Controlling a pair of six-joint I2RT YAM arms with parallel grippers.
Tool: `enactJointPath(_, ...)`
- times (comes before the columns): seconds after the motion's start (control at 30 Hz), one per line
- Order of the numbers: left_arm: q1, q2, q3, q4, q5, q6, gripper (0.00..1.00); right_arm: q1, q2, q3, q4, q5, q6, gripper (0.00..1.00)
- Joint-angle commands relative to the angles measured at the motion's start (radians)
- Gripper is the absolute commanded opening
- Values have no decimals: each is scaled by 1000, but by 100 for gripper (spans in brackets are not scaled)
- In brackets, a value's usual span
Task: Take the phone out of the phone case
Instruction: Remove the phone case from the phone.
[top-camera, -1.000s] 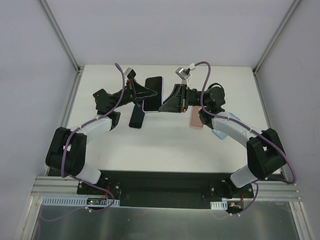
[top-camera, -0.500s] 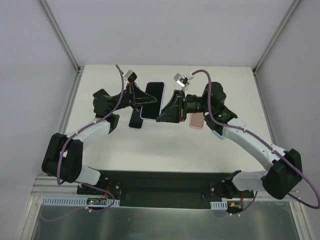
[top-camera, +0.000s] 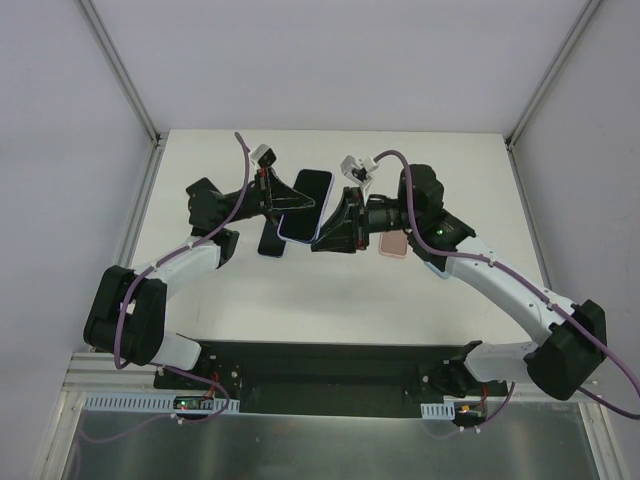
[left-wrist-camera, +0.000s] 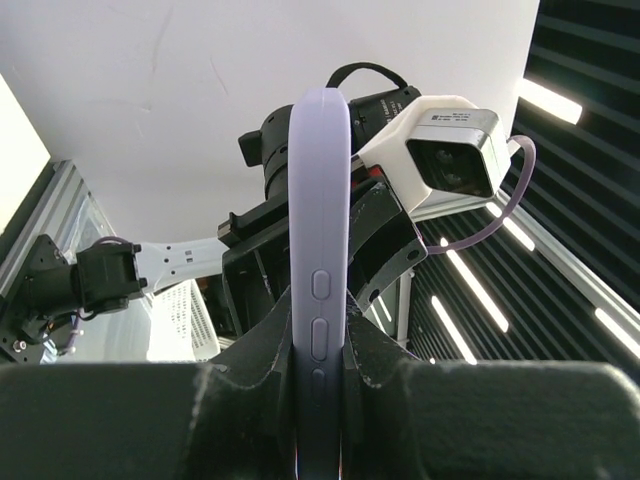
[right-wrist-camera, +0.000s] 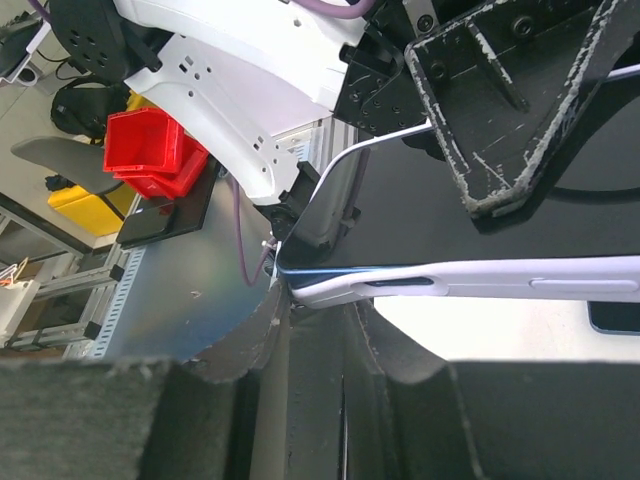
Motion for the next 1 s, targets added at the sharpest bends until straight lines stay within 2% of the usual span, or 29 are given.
enactJointPath(0.0, -10, -20, 7, -36, -148, -210, 0, 52, -10, 46, 81, -8, -56, 1)
enactJointPath(0.1, -10, -26, 8, -22, -143, -213, 0, 50, 3, 40, 115, 42, -5, 1)
enactJointPath(0.33, -10, -39, -2, 9, -139, -216, 0, 47, 65, 47, 135, 245, 234, 1)
enactJointPath(0.47, -9, -36, -13, 35, -146, -214, 0, 46, 42, 41, 133, 355, 268, 1)
enactJointPath(0.53, -7, -31, -8, 45, -145, -211, 0, 46, 8, 46, 74, 392, 245, 3)
enactJointPath(0.57, -6, -30, -1, 47, -143, -210, 0, 47, -2, 50, -3, 415, 226, 9)
enactJointPath(0.6, -4, -26, 2, 47, -140, -208, 0, 46, -12, 47, -25, 424, 224, 20)
enactJointPath(0.63, -4, -20, 5, 56, -142, -208, 0, 46, -38, 40, -46, 433, 222, 42)
enactJointPath(0.7, -1, -14, 8, 67, -140, -211, 0, 46, -68, -6, -54, 460, 245, 56)
enactJointPath(0.73, -1, -8, 10, 70, -143, -214, 0, 46, -97, -24, -52, 469, 254, 60)
enactJointPath(0.83, -1, 4, 13, 92, -145, -217, 0, 46, -159, -87, -20, 519, 305, 62)
enactJointPath(0.97, -1, 15, 16, 105, -154, -210, 0, 47, -199, -152, 143, 568, 428, 63)
